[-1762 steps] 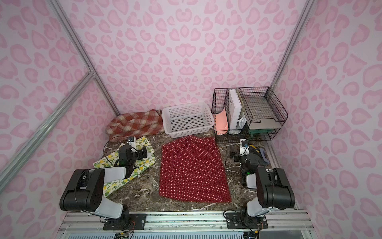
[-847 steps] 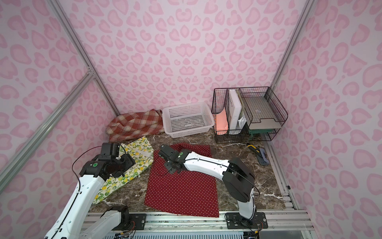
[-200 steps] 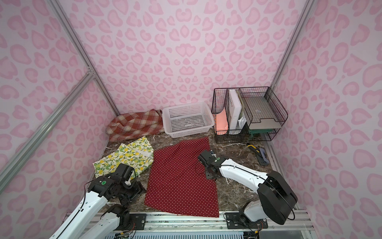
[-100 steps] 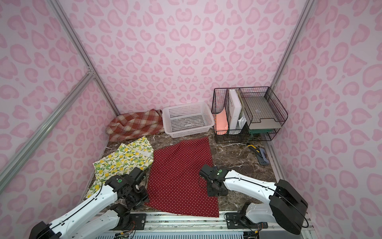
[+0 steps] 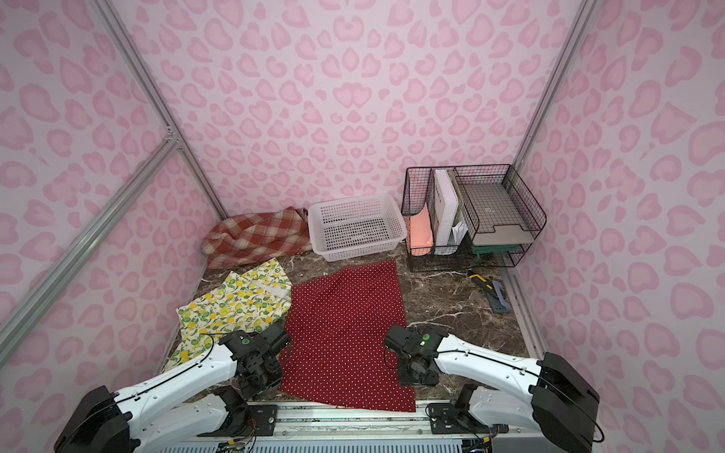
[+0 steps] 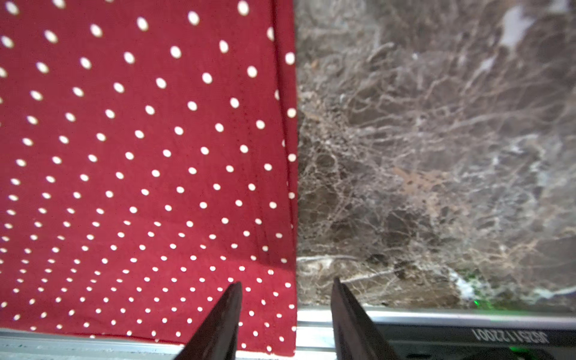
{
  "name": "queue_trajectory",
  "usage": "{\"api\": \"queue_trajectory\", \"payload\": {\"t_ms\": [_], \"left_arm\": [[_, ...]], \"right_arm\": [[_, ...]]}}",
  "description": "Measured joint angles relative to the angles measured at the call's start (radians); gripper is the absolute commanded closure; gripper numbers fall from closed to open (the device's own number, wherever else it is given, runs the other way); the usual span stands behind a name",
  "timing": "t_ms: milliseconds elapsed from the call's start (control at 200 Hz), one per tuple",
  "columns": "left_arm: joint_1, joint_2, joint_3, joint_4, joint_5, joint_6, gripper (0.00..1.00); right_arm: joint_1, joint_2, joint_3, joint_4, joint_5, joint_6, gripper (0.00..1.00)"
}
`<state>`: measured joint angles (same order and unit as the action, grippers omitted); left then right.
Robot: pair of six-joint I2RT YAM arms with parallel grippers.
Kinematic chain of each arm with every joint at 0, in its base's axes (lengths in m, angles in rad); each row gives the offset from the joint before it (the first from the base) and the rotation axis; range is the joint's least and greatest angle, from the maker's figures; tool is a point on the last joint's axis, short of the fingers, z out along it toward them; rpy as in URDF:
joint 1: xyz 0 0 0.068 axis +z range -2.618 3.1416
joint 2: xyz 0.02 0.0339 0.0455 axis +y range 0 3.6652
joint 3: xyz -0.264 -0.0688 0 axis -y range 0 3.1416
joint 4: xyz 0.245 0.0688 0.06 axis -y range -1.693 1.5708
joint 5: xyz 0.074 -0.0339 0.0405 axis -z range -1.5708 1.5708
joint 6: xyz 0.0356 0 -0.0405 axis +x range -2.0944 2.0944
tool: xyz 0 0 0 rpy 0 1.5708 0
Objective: Roll up the skirts
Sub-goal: Fold the skirt at the center of the board.
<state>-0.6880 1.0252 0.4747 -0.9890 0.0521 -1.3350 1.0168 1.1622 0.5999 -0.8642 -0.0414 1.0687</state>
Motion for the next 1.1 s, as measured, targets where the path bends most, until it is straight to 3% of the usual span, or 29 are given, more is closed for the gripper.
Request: {"api": "queue_trajectory", "payload": {"t_ms": [390, 675, 965, 1020, 1100], "left_arm": [[-0.088, -0.112, -0.026, 0.092, -0.068, -0.115, 0.65], [-0.179, 0.031, 0.01, 0.124, -0.073, -0.137, 1.0], [-0.201, 0.076, 0.014, 0.132, -0.092, -0.154, 1.0], [-0.202, 0.075, 0.016, 0.131, -0.095, -0.154, 1.0], [-0.202, 0.072, 0.019, 0.13, -0.098, -0.154, 1.0]], "right_arm": [[0.0, -0.034, -0.048, 0.011, -0.023, 0.012, 0.52], [0.017, -0.056, -0.05, 0.01, -0.069, 0.011, 0.53], [0.072, -0.087, -0.089, 0.0, -0.157, 0.031, 0.55], [0.077, -0.084, -0.089, 0.0, -0.166, 0.03, 0.6], [0.084, -0.069, -0.093, 0.004, -0.183, 0.027, 0.74]]}}
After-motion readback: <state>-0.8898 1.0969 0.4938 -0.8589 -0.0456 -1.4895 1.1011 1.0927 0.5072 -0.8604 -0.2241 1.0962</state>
